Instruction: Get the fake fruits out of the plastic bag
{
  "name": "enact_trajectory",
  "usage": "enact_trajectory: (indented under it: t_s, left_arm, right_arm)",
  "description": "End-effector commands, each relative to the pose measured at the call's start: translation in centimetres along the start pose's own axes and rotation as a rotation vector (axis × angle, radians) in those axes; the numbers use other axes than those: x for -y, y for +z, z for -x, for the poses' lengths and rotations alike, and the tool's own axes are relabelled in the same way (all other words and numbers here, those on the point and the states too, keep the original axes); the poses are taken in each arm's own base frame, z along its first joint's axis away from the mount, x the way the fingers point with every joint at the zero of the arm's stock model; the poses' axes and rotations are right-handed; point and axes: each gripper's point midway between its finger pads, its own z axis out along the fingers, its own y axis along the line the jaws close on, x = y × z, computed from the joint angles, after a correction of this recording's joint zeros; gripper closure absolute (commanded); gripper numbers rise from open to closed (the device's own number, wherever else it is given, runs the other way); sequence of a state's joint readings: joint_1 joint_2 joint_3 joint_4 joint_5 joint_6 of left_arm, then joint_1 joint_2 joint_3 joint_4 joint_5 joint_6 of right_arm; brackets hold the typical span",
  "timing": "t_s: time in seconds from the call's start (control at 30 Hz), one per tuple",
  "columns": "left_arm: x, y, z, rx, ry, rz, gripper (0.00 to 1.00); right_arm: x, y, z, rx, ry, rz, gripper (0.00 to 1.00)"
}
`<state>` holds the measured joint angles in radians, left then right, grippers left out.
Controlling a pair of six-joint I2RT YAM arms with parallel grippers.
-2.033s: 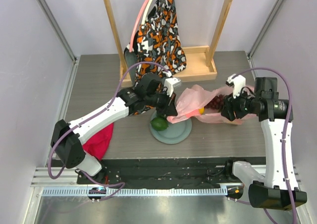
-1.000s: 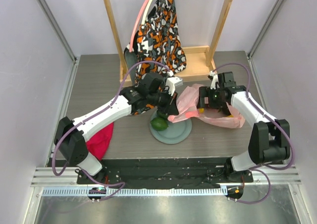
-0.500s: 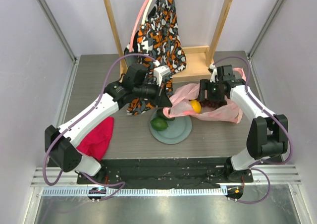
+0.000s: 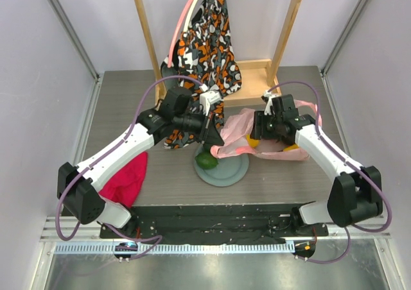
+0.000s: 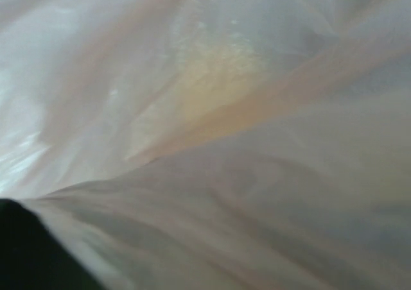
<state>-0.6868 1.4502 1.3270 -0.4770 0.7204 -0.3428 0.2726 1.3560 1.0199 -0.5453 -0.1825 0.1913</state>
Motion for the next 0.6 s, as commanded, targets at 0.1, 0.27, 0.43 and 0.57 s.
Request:
enact_trajectory:
  t_s: [0.1, 0.27, 0.43, 0.57]
  left_arm:
    - [2.9, -1.1, 2.7, 0.079, 0.063, -0.084, 1.0]
    - [2.8, -1.0, 2.5, 0.075, 0.063, -0.088, 1.0]
    - [2.6, -0.7, 2.7, 0.076, 0.061, -0.094, 1.0]
    - [2.3, -0.4, 2.8, 0.078, 0.072, -0.09, 1.0]
  right_arm:
    - [0.7, 2.9, 1.0, 0.015, 0.045, -0.024, 0.45]
    - [1.0, 4.7, 1.7, 0.011, 0.08, -0.036, 0.27]
    - [1.7, 7.9, 1.0, -0.046, 0.114, -0.063, 0.2]
    - [1.7, 9.5, 1.5, -0.049, 0.09, -0.047, 0.27]
